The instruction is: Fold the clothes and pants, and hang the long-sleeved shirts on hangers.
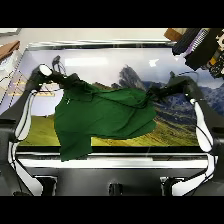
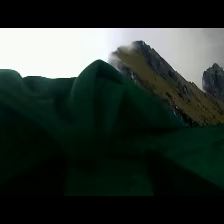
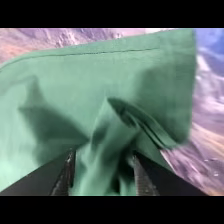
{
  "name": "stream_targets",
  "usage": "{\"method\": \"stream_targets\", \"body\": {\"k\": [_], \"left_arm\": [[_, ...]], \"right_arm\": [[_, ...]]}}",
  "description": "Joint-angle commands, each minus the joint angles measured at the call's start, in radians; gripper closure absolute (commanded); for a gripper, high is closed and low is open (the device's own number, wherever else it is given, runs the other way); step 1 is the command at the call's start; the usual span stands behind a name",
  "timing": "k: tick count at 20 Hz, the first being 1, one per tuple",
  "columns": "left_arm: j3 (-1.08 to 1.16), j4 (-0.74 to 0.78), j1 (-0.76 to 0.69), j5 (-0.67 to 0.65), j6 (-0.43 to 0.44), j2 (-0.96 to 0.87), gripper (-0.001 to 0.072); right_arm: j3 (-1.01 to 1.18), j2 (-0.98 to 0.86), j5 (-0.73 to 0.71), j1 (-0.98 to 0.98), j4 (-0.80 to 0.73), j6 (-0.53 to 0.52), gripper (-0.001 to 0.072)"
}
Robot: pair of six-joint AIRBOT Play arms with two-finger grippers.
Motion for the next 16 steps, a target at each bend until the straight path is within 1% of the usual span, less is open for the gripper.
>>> {"method": "stream_targets", "body": {"k": [1,2,3,4,5,7,8,11,12,16], "left_arm": [[0.018,0.001,0.08,-0.152,0.075,0.076,0.0159],[0.018,0.001,0.114,-0.211,0.111,0.113,0.0159],[0.017,0.001,0.143,-0.257,0.126,0.146,0.0159],[0.017,0.0,0.171,-0.302,0.125,0.18,0.016],[0.013,0.001,0.192,-0.344,0.135,0.217,0.0159],[-0.059,0.0,0.22,-0.362,0.136,0.31,0.0159],[-0.135,0.001,0.232,-0.359,0.136,0.374,0.0159],[-0.425,0.001,0.262,-0.33,0.135,0.591,0.0159],[-0.528,0.001,0.272,-0.313,0.132,0.673,0.0159],[-0.832,0.0,0.334,-0.296,0.091,0.97,0.016]], "right_arm": [[0.003,0.103,-0.204,-0.093,0.008,-0.215,0.0288],[0.001,0.143,-0.275,-0.135,-0.005,-0.273,0.0288],[-0.013,0.183,-0.346,-0.182,-0.013,-0.33,0.0288],[-0.046,0.219,-0.391,-0.227,-0.013,-0.362,0.0288],[-0.113,0.262,-0.392,-0.273,-0.011,-0.365,0.0288],[-0.307,0.337,-0.343,-0.325,0.004,-0.389,0.0287],[-0.416,0.362,-0.326,-0.329,0.033,-0.412,0.0286],[-0.647,0.369,-0.243,-0.309,0.183,-0.483,0.0286],[-0.693,0.369,-0.195,-0.29,0.217,-0.51,0.0286],[-0.745,0.369,-0.025,-0.188,0.218,-0.512,0.0286]]}}
